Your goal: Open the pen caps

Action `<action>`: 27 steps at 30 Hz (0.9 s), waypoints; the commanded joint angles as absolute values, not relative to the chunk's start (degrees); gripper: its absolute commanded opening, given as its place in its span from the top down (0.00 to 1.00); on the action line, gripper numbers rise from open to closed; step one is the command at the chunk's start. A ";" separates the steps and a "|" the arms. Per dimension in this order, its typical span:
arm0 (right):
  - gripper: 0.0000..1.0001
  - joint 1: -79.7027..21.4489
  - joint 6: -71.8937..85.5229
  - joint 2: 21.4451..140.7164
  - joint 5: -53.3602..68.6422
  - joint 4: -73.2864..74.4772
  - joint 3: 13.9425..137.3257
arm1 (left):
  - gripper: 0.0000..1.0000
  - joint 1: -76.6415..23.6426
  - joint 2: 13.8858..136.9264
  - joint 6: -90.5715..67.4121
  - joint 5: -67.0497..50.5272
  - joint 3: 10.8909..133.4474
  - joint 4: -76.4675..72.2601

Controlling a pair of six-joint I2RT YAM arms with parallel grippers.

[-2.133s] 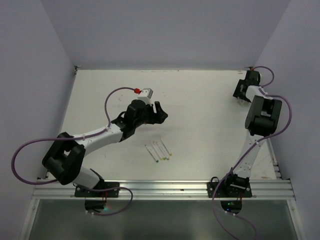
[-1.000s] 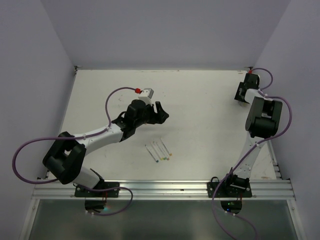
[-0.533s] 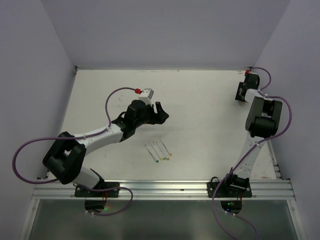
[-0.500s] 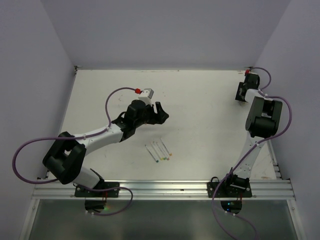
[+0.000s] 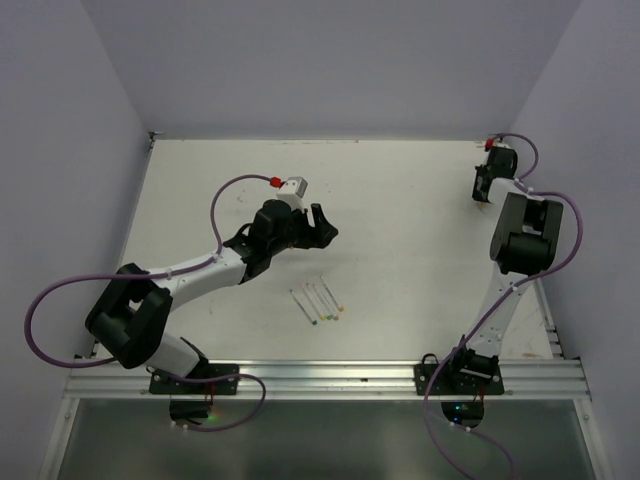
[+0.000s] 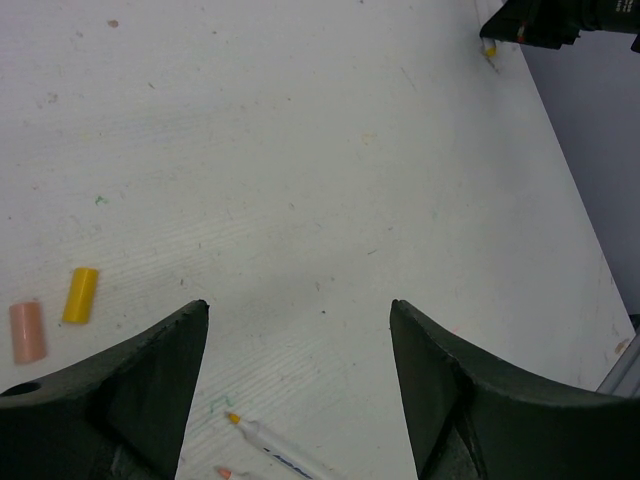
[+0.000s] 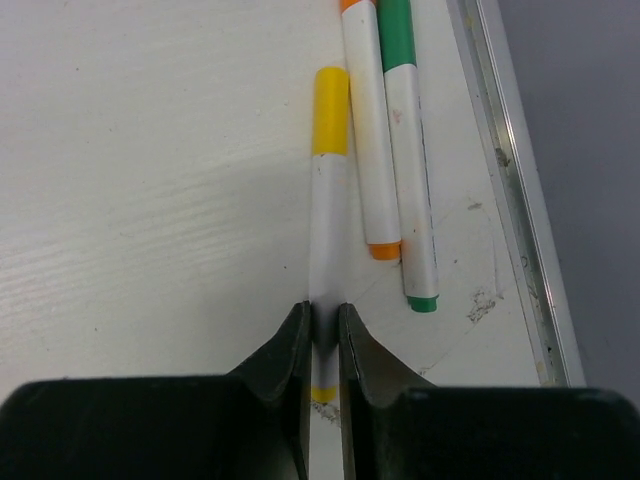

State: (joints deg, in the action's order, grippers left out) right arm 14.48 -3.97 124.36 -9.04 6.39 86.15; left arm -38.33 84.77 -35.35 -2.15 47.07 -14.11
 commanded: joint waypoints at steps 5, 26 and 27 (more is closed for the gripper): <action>1.00 10.21 -9.22 125.69 -17.11 8.71 81.74 | 0.24 -38.23 85.17 -34.72 -2.37 46.85 -17.40; 1.00 -6.23 3.42 92.42 -30.85 16.87 66.02 | 0.24 -36.30 80.78 -39.02 -8.43 49.13 -9.24; 1.00 -7.20 4.73 90.11 -30.85 17.75 63.13 | 0.24 -36.21 80.51 -39.98 -9.92 49.13 -9.05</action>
